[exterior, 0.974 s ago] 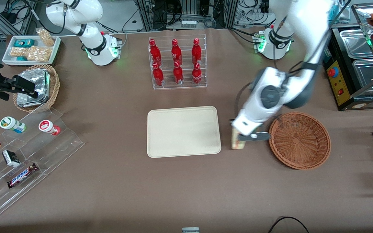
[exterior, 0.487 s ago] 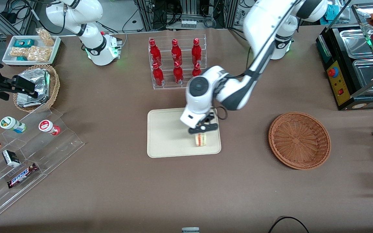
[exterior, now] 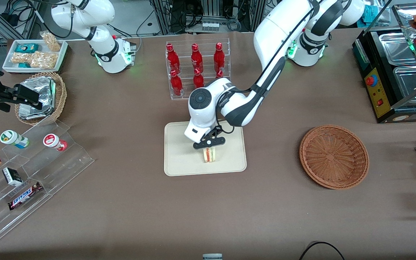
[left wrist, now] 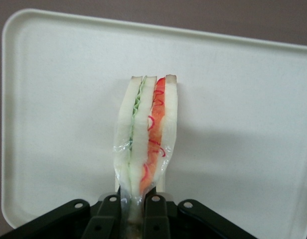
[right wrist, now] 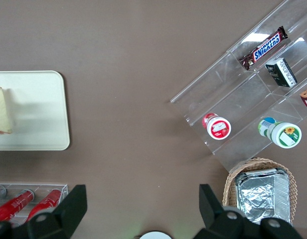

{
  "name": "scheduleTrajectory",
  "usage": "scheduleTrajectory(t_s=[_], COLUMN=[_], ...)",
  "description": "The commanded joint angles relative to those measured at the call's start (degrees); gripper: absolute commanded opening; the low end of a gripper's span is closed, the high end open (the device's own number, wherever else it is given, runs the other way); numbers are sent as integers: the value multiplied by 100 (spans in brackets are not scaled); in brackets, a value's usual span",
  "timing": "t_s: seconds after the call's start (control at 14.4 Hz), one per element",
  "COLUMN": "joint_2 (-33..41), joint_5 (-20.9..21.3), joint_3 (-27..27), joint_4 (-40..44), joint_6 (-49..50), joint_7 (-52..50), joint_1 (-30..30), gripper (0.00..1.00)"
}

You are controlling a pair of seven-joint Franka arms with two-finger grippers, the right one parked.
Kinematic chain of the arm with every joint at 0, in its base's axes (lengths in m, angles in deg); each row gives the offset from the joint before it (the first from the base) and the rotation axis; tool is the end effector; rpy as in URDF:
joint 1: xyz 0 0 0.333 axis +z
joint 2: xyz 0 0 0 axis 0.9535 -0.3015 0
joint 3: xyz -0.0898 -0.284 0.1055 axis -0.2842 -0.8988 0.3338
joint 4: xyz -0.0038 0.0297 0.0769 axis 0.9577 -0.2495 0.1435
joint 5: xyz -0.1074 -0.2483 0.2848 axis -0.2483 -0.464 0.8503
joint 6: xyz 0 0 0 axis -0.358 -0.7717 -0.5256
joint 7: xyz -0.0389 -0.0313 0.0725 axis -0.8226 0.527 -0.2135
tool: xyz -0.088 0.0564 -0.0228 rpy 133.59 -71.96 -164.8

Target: Place sandwich from basket to tray

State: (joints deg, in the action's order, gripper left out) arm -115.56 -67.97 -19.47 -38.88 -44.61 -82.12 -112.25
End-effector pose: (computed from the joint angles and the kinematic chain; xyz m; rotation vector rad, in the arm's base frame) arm 0.4939 -0.5428 0.2521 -3.1161 -0.2880 0.0124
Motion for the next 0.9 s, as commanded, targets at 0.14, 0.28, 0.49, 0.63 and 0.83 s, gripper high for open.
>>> scheduleTrajectory(t_s=[0.14,0.28,0.49,0.63,0.83], joint_2=[-205,-161,101,417,1059], joint_5=[51,85,95,112,69], joint_3=[-53,-53,-45,-36,-18], joint_4=[185,185,185,185,-95], joint_6=[-220,-230,-117,303,893], joint_7=[-87,-44,-70,-44,290], joint_1=[-28,-2,-19,16,208], gripper=[23,98,100,100,100])
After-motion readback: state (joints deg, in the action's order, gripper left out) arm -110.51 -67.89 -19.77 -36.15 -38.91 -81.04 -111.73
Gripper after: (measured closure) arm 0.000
